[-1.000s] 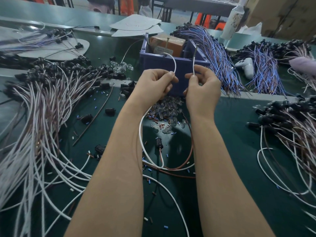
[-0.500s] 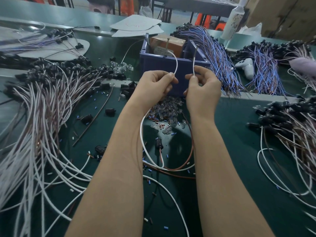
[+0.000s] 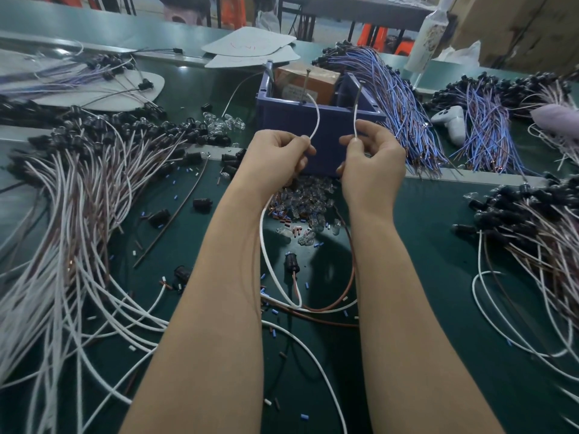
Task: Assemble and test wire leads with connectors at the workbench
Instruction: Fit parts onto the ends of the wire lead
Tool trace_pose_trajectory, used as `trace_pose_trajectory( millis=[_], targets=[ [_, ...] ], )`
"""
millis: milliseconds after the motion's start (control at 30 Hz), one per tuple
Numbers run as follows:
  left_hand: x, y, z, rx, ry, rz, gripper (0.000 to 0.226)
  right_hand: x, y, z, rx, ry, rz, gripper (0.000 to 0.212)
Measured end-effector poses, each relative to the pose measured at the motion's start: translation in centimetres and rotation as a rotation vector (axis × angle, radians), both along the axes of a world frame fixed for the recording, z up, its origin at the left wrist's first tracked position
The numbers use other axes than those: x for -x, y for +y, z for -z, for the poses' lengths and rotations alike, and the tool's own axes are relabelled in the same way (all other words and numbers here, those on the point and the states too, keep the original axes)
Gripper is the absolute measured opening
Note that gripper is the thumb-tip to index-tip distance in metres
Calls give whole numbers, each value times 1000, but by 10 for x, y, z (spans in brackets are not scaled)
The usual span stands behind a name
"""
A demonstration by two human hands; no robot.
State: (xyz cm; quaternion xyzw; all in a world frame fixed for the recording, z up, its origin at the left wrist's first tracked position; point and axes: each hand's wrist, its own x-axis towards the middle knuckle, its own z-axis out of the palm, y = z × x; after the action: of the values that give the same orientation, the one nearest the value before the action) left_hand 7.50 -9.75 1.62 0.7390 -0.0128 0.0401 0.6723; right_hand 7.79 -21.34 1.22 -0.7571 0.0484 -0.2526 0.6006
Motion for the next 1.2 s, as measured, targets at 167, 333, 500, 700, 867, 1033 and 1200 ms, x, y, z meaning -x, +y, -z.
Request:
trace_pose_trajectory(
  millis=[167, 333, 500, 700, 867, 1033, 1200],
  targets=[
    [7, 6, -18, -160, 40, 11, 30, 0, 0, 1, -6, -9, -1, 20],
    [11, 11, -25, -185, 39, -15, 29, 0, -2, 1, -24, -20, 4, 22],
    [10, 10, -20, -143, 42, 10, 30, -1, -1, 2, -25, -22, -11, 23],
    [8, 3, -14, -87, 24, 71, 31, -3, -3, 1, -24, -14, -4, 24],
    [6, 3, -11, -76, 22, 80, 31, -3, -3, 2, -32, -13, 1, 22],
    [4, -1, -8, -43, 16, 85, 31, -3, -3, 2, -28, -7, 4, 23],
    [3, -2, -6, -13, 8, 100, 31, -3, -3, 2, -23, -11, 5, 23]
  ],
)
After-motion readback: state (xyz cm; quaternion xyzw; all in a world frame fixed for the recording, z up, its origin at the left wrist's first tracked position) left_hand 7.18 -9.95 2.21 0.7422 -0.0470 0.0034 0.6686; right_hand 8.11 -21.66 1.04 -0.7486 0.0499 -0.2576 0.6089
